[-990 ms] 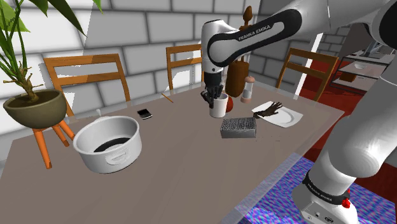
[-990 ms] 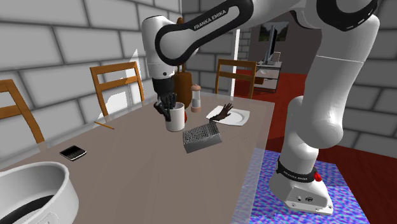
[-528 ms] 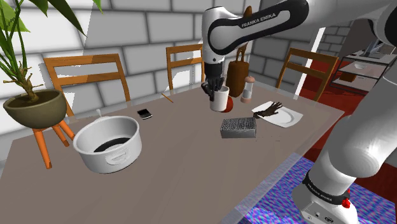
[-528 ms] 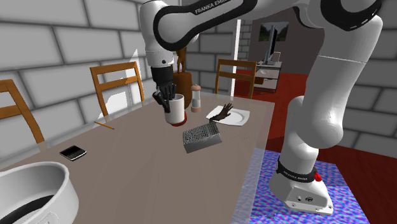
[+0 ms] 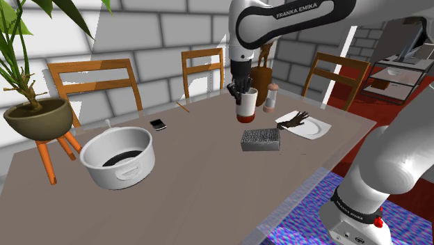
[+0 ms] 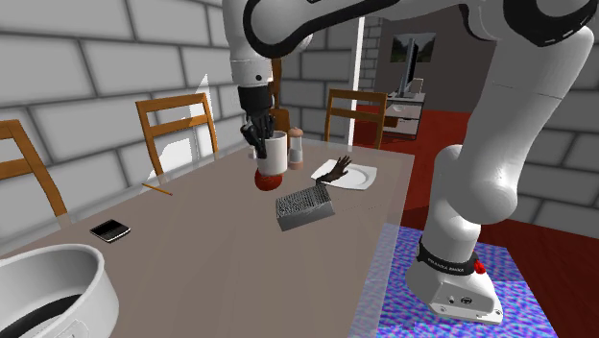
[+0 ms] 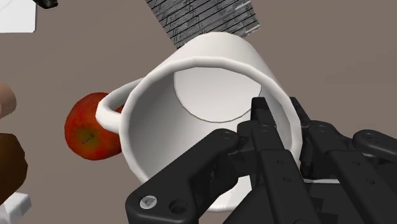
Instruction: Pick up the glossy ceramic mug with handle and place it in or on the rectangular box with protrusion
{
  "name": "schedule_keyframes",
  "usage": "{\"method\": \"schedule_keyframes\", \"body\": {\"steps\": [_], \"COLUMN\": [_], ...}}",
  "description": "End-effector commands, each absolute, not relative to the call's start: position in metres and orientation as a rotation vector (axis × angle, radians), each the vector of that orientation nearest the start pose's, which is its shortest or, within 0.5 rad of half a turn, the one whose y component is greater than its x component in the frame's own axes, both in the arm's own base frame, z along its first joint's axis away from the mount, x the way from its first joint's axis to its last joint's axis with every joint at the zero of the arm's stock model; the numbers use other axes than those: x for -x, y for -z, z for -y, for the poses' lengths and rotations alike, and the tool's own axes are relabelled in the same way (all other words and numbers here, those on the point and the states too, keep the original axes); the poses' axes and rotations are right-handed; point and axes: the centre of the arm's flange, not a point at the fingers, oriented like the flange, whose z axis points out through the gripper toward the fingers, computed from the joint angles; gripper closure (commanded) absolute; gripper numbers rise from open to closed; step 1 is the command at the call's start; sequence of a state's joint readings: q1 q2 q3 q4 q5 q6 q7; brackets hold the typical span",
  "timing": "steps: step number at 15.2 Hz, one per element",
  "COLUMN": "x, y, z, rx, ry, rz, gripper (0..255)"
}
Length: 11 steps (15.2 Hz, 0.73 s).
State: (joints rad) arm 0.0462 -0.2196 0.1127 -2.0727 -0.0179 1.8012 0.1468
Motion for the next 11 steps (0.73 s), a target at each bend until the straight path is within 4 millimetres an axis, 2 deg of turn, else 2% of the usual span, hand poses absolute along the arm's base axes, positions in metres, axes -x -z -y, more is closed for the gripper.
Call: {"method": "schedule_keyframes", "body": {"steps": [1, 11], "x": [-0.456, -0.343], "y": [-0.523, -0.537], "z": [-0.066, 0.0], "rx": [3.19, 3.19], "ry": [-0.074, -0.074], "rz": [0.022, 0.022], "gripper": [255, 255]}}
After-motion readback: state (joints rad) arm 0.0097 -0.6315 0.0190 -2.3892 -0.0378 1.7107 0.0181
